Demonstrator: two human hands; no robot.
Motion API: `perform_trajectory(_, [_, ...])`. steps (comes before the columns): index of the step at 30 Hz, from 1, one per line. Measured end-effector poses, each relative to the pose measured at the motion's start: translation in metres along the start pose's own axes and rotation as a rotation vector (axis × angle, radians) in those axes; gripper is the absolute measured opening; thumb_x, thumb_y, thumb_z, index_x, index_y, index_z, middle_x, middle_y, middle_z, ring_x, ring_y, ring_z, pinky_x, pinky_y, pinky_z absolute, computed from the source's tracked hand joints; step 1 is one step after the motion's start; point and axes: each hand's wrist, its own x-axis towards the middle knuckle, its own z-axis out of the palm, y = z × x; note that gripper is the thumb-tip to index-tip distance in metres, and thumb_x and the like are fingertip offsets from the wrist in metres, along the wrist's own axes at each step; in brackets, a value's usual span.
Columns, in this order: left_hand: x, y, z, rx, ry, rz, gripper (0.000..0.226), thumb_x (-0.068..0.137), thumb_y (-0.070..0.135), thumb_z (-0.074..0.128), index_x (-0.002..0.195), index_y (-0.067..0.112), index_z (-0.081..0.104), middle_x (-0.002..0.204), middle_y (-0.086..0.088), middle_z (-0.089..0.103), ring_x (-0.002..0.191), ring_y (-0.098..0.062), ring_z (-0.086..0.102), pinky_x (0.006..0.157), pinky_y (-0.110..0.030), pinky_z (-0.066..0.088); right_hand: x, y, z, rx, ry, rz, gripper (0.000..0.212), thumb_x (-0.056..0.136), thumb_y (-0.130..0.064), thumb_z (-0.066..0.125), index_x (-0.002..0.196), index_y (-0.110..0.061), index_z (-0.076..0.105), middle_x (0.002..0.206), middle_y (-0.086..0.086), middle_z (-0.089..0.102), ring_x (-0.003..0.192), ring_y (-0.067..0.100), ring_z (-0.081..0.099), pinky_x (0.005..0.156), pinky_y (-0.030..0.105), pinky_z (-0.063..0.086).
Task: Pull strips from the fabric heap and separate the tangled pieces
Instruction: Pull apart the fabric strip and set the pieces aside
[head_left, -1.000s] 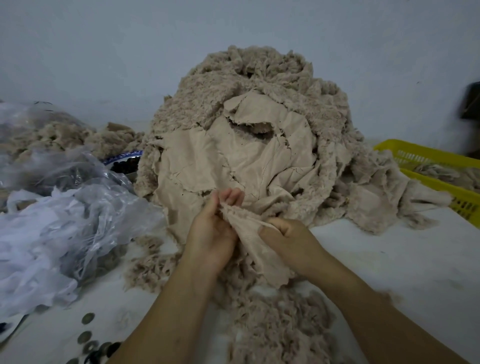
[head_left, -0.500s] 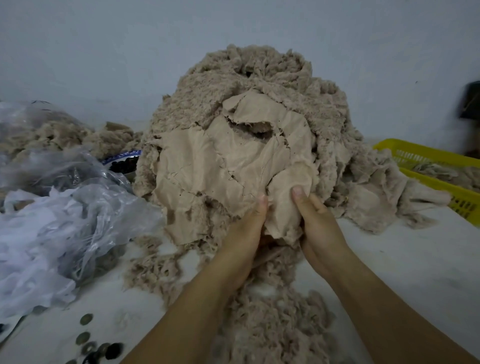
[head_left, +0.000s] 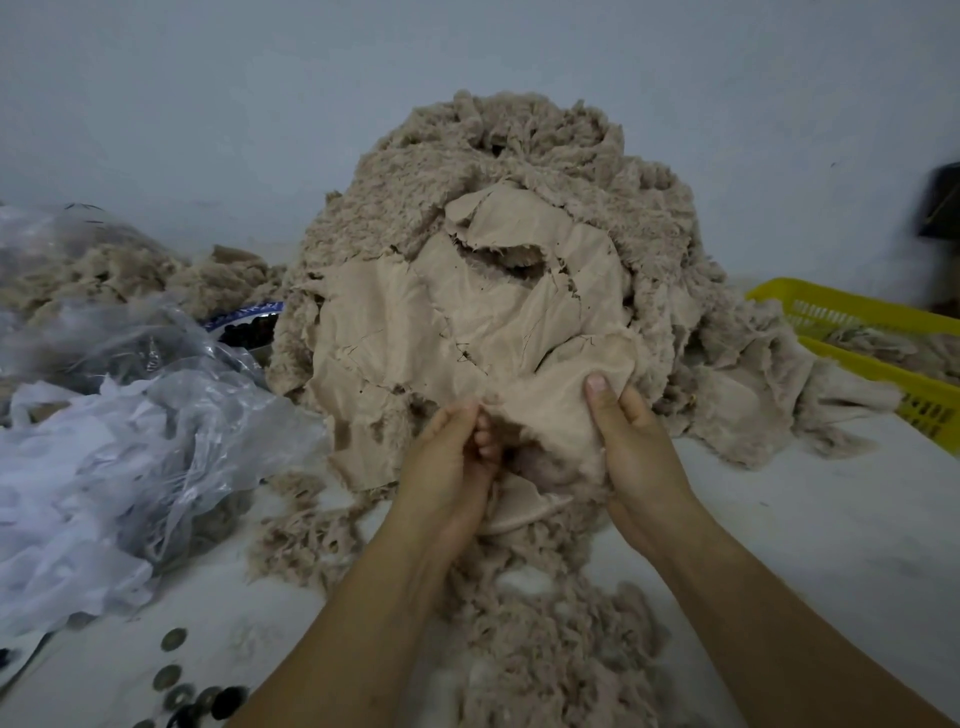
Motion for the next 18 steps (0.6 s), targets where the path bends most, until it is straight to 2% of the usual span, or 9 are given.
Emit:
perform_trajectory(4, [0.003, 0.007, -0.008, -0.042, 0.039, 0.039, 0.022, 0.104, 0.013, 0.048, 0.082, 0.013, 0.052, 0.065, 0.002, 0.051, 0.051, -0.005, 0.045, 0.047, -0.014, 0.041, 0.004, -0.003, -0.005, 0.053, 0.028, 0.009, 0.042, 0.081, -0.045, 0.061, 0.118, -0.027, 0.067, 0.112, -0.002, 0.075, 0.105, 0.017, 0.071, 0.081, 0.033, 0.061])
perform_trajectory(6, [0.001, 0.003, -0.007, 0.107, 0.022, 0.0, 0.028, 0.103, 0.022, 0.049, 0.078, 0.014, 0.054, 0.065, -0.001, 0.051, 0.046, -0.007, 0.041, 0.042, -0.018, 0.036, 0.003, -0.002, -0.004, 0.079, 0.017, 0.009, 0.04, 0.081, -0.044, 0.062, 0.117, -0.027, 0.067, 0.112, -0.004, 0.075, 0.105, 0.014, 0.071, 0.08, 0.029, 0.06])
perform_trajectory(8, [-0.005, -0.002, -0.003, 0.342, -0.026, -0.058, 0.049, 0.1, 0.047, 0.048, 0.066, 0.014, 0.059, 0.066, -0.005, 0.058, 0.04, -0.01, 0.037, 0.038, -0.021, 0.029, 0.002, 0.0, -0.002, 0.082, -0.002, 0.006, 0.041, 0.081, -0.043, 0.063, 0.117, -0.025, 0.068, 0.112, -0.002, 0.075, 0.104, 0.014, 0.071, 0.076, 0.025, 0.059])
perform_trajectory(10, [-0.009, -0.007, 0.0, 0.547, -0.104, -0.088, 0.072, 0.083, 0.078, 0.043, 0.061, 0.014, 0.067, 0.068, -0.008, 0.067, 0.037, -0.011, 0.038, 0.039, -0.02, 0.028, 0.002, 0.002, -0.001, 0.056, -0.018, 0.001, 0.043, 0.082, -0.044, 0.063, 0.118, -0.022, 0.067, 0.113, 0.003, 0.075, 0.105, 0.018, 0.071, 0.077, 0.026, 0.059])
perform_trajectory(12, [-0.014, -0.008, 0.002, 0.687, -0.18, -0.087, 0.087, 0.064, 0.096, 0.04, 0.071, 0.016, 0.075, 0.062, -0.004, 0.066, 0.038, -0.011, 0.04, 0.042, -0.021, 0.032, 0.002, 0.003, -0.001, 0.009, -0.018, -0.019, 0.042, 0.083, -0.046, 0.063, 0.118, -0.023, 0.067, 0.114, 0.003, 0.075, 0.105, 0.019, 0.071, 0.08, 0.028, 0.059])
perform_trajectory(13, [-0.016, -0.009, 0.002, 0.752, -0.212, -0.079, 0.088, 0.06, 0.099, 0.043, 0.075, 0.018, 0.073, 0.059, -0.001, 0.062, 0.04, -0.01, 0.042, 0.044, -0.021, 0.035, 0.002, 0.004, 0.0, -0.023, -0.015, -0.03, 0.041, 0.082, -0.047, 0.063, 0.116, -0.025, 0.068, 0.112, 0.001, 0.075, 0.105, 0.018, 0.071, 0.08, 0.027, 0.059])
perform_trajectory(16, [-0.019, -0.01, 0.002, 0.817, -0.225, 0.036, 0.054, 0.067, 0.079, 0.065, 0.067, 0.025, 0.059, 0.056, 0.005, 0.055, 0.046, -0.006, 0.047, 0.046, -0.017, 0.04, 0.002, 0.008, -0.001, -0.122, -0.033, -0.056, 0.034, 0.08, -0.051, 0.064, 0.107, -0.032, 0.071, 0.107, -0.001, 0.076, 0.102, 0.017, 0.073, 0.079, 0.029, 0.059])
perform_trajectory(18, [-0.018, -0.01, 0.002, 0.713, -0.162, 0.106, 0.041, 0.075, 0.06, 0.068, 0.07, 0.02, 0.061, 0.065, 0.001, 0.062, 0.059, -0.011, 0.057, 0.056, -0.02, 0.048, 0.0, 0.009, -0.001, -0.234, -0.08, -0.074, 0.024, 0.083, -0.057, 0.062, 0.099, -0.042, 0.072, 0.106, -0.006, 0.076, 0.099, 0.013, 0.072, 0.079, 0.027, 0.059])
